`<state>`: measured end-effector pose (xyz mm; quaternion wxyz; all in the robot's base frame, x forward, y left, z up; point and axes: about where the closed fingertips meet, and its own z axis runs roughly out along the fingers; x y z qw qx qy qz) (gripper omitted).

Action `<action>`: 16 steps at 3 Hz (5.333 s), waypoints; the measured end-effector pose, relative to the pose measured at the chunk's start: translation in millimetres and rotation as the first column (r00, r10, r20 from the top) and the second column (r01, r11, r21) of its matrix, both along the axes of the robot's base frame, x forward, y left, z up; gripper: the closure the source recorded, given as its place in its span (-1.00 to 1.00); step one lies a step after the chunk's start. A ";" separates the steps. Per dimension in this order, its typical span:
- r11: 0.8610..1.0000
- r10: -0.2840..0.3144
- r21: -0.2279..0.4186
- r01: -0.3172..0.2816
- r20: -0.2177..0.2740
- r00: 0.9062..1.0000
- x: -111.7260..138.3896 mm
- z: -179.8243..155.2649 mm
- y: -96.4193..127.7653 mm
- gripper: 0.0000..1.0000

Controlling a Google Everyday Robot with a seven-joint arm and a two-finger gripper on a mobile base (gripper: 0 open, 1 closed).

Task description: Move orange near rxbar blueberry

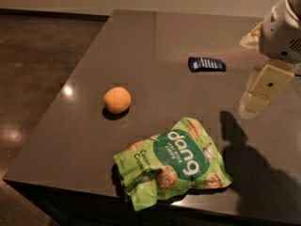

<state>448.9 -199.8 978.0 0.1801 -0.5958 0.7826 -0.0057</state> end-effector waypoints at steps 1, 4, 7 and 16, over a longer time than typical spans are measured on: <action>0.988 -0.033 0.150 0.042 -0.061 0.998 18.7 -8.6 41.2 -1.00; 0.950 0.004 0.311 0.000 -0.011 1.000 50.6 -54.3 166.1 -1.00; 0.945 0.096 0.321 -0.060 -0.099 0.990 66.9 -111.7 252.3 -1.00; 0.946 -0.041 0.322 0.040 -0.003 0.999 147.7 -62.4 148.3 1.00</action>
Offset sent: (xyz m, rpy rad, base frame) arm 0.0413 0.1137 -0.0146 0.3787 0.0368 -0.0882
